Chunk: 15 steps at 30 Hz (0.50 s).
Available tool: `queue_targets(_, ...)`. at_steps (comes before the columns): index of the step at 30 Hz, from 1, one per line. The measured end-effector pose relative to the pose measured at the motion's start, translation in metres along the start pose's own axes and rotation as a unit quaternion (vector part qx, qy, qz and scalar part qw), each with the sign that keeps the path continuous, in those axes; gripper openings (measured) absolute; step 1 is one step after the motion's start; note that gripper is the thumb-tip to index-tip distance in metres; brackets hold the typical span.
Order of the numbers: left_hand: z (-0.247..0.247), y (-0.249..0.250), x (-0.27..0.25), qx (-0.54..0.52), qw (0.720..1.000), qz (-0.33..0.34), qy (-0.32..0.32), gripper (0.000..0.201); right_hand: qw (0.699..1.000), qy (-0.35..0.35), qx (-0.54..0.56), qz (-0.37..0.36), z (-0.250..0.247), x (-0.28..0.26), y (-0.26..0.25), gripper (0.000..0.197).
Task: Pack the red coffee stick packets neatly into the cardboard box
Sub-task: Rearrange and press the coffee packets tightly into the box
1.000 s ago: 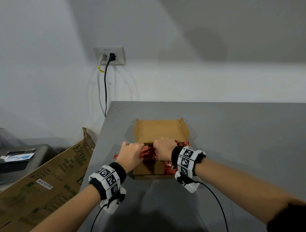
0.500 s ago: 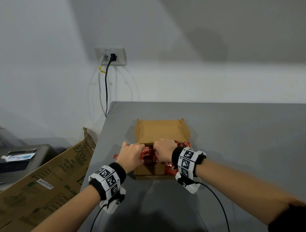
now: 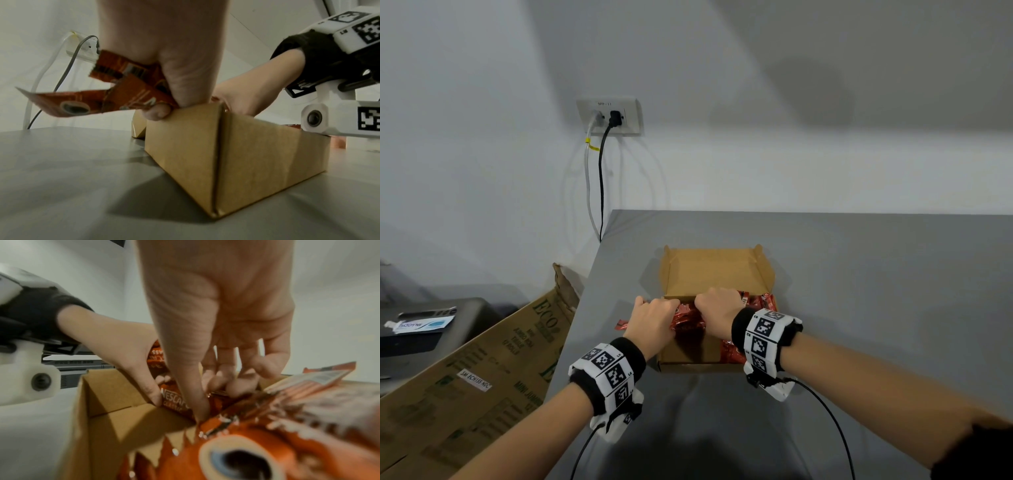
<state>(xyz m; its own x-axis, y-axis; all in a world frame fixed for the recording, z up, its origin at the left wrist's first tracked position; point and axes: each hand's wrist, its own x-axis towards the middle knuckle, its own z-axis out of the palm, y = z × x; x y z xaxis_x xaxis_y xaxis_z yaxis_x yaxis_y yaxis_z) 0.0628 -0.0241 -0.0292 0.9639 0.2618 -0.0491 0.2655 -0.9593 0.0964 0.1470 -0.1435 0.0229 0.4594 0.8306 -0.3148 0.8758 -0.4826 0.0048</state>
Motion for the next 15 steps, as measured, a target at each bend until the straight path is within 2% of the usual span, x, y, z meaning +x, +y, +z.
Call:
queue_targets(4, 0.0003, -0.0005, -0.0006, -0.005, 1.0, -0.001, 0.01, 0.012, 0.999, 0.023, 0.022, 0.029, 0.0032, 0.0013, -0.0007, 0.026)
queue_targets(8, -0.0042, -0.0003, 0.0012, -0.021, 1.0, -0.001, 0.004, 0.017, 0.999, 0.009, 0.026, 0.031, 0.0004, 0.0006, 0.0027, 0.017)
queue_targets(15, -0.0082, 0.0002, -0.0007, -0.021, 1.0, 0.01, 0.006, 0.01, 1.0, -0.004, 0.011, 0.029, -0.0009, -0.0015, 0.0027, 0.017)
